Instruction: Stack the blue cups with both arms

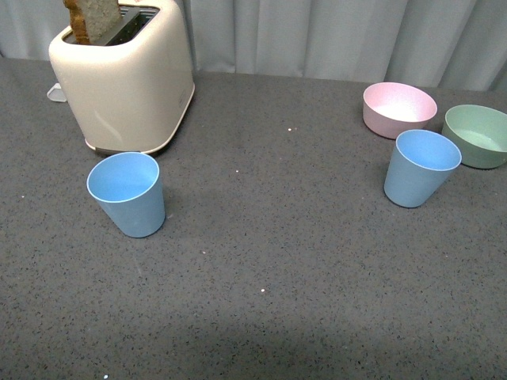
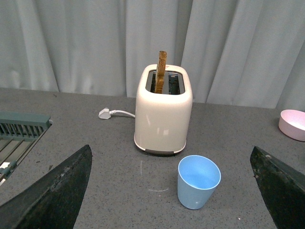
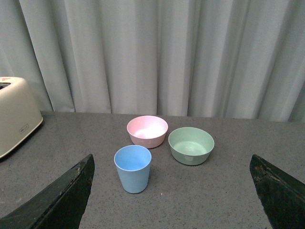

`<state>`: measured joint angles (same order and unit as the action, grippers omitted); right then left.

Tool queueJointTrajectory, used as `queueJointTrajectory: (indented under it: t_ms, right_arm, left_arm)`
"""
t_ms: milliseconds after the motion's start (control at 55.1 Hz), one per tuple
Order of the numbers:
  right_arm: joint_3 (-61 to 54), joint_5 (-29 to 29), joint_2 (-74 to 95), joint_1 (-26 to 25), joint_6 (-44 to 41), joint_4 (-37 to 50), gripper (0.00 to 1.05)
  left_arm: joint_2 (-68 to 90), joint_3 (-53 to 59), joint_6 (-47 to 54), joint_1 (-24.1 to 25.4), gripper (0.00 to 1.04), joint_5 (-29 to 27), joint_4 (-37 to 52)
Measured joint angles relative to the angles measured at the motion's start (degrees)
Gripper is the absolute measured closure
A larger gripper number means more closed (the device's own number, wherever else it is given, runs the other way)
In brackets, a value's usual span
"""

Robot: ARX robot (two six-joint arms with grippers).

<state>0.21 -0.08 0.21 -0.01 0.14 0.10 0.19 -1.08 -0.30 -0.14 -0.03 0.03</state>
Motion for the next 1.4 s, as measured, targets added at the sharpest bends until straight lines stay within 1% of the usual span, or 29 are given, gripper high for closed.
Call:
queueJointTrajectory:
  t_ms: [54, 91, 127, 181, 218, 272, 381, 399, 435, 526, 599, 798, 852, 1088, 1397]
  right_arm:
    - [0.00, 0.00, 0.00, 0.00, 0.00, 0.00, 0.10]
    - [0.00, 0.00, 0.00, 0.00, 0.00, 0.00, 0.10]
    - [0.00, 0.00, 0.02, 0.00, 0.00, 0.00, 0.10]
    - [0.00, 0.02, 0.00, 0.00, 0.00, 0.00, 0.10]
    - [0.00, 0.00, 0.00, 0.00, 0.00, 0.00, 0.10]
    - [0.00, 0.00, 0.00, 0.00, 0.00, -0.02, 0.10]
    - [0.00, -0.02, 0.00, 0.00, 0.00, 0.00, 0.10]
    - [0.00, -0.02, 0.00, 0.00, 0.00, 0.00, 0.10]
    - [0.00, -0.02, 0.00, 0.00, 0.00, -0.02, 0.10]
    - [0.00, 0.00, 0.00, 0.00, 0.00, -0.02, 0.10]
    - [0.00, 0.00, 0.00, 0.00, 0.00, -0.02, 0.10]
    - [0.00, 0.00, 0.00, 0.00, 0.00, -0.02, 0.10]
    - [0.00, 0.00, 0.00, 0.00, 0.00, 0.00, 0.10]
    - [0.00, -0.02, 0.00, 0.00, 0.00, -0.02, 0.10]
    - [0.00, -0.02, 0.00, 0.00, 0.00, 0.00, 0.10]
  left_arm:
    - [0.00, 0.00, 0.00, -0.02, 0.07, 0.00, 0.00]
    - [0.74, -0.33, -1.03, -0.72, 0.07, -2.58, -1.27]
    - [3.78, -1.92, -2.86, -1.97, 0.07, -9.14, -5.46]
    - [10.40, -3.02, -5.79, -2.19, 0.07, -14.86, -5.70]
    - [14.67, -3.32, -6.73, -1.88, 0.07, -15.37, -3.91]
    - [22.18, -4.44, -8.81, -1.29, 0.07, -14.62, 0.26]
    - [37.53, -9.27, -11.30, -0.94, 0.07, -10.51, 8.31]
    - [38.95, -9.86, -11.39, -0.94, 0.07, -10.34, 8.94]
    - [45.33, -12.46, -12.37, -0.94, 0.07, -8.07, 11.06]
    - [55.54, -16.92, -13.51, -1.36, 0.07, -5.46, 12.76]
    - [62.95, -20.17, -14.67, -1.97, 0.07, -3.56, 12.66]
    - [80.94, -29.94, -18.80, -4.09, 0.07, 0.66, 8.46]
    - [85.96, -32.87, -19.96, -5.05, 0.07, 3.19, 6.97]
    - [95.56, -39.21, -25.16, -7.32, 0.07, 3.67, 3.30]
    - [104.02, -45.42, -29.16, -7.26, 0.07, 3.63, 1.31]
